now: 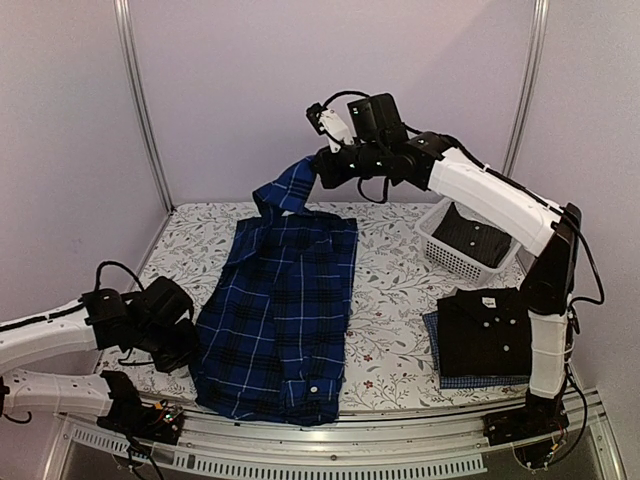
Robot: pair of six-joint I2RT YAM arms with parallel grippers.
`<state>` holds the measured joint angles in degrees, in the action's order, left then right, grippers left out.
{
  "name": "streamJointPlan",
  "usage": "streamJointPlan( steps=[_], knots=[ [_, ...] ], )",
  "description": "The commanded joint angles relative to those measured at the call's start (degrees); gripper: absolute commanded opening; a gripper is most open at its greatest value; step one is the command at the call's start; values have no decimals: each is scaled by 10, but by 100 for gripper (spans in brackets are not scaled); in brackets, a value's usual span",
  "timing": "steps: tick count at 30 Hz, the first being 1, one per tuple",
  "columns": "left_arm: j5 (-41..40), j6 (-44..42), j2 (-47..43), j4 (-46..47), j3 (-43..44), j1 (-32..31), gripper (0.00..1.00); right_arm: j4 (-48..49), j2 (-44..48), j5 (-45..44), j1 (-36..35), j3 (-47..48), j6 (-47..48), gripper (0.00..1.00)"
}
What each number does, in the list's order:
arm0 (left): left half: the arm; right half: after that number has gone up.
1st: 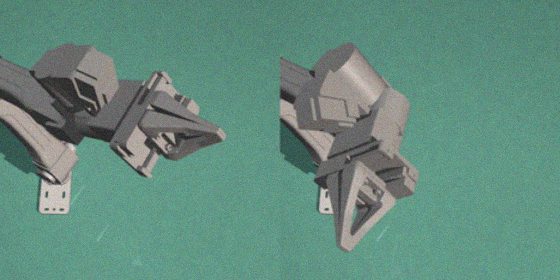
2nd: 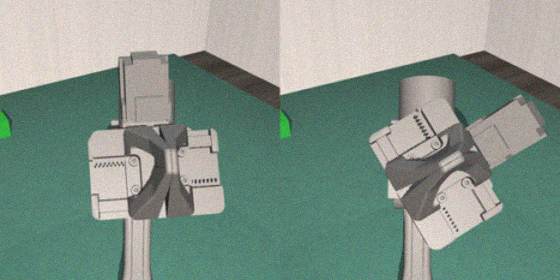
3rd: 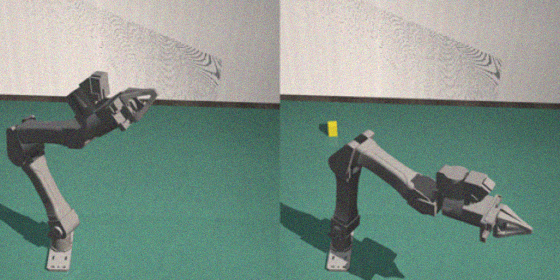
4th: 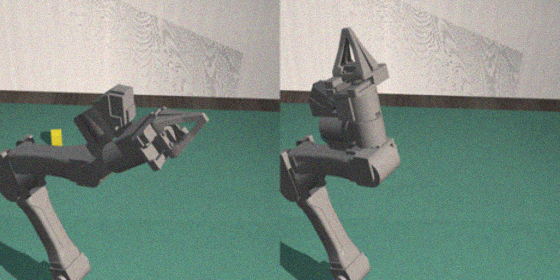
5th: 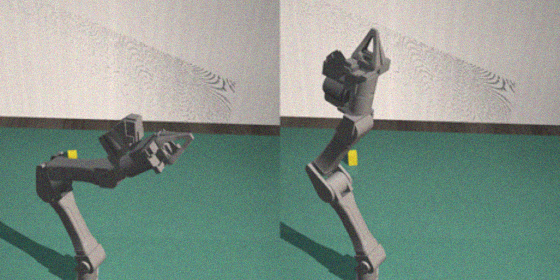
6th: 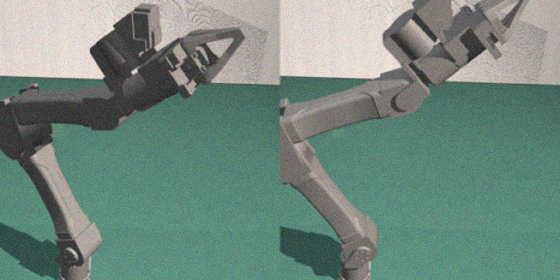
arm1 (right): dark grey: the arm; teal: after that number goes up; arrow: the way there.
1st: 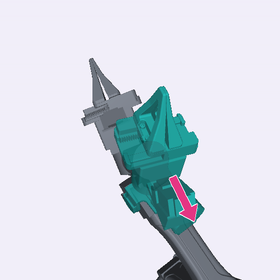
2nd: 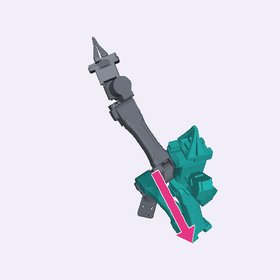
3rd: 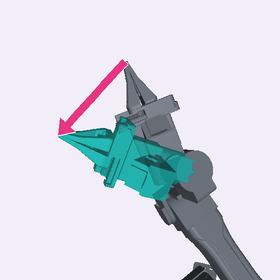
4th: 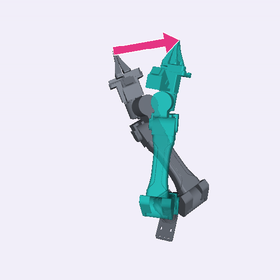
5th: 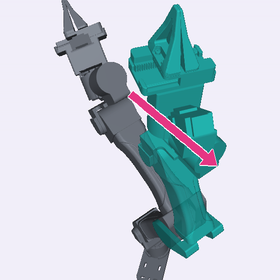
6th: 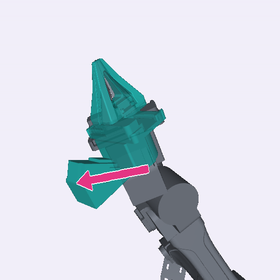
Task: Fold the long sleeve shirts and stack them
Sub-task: Pick up the shirt from the center of the board, then fold the 1/3-folded shirt at the center of the board.
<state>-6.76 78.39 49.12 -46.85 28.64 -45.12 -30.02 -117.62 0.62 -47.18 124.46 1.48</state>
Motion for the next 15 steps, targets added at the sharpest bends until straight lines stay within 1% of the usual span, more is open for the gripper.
streamJointPlan(
  steps=[1,6,12,15],
  knots=[
    [15,-141,73,49,87,-16,0,40,-19,-62,2,15,81,0],
    [59,-237,147,76,153,-51,0,70,-12,-107,7,20,101,0],
    [125,-279,205,85,184,-88,0,78,10,-146,20,14,109,0],
    [146,-290,223,86,190,-100,0,78,28,-165,20,-8,113,0]
  ],
)
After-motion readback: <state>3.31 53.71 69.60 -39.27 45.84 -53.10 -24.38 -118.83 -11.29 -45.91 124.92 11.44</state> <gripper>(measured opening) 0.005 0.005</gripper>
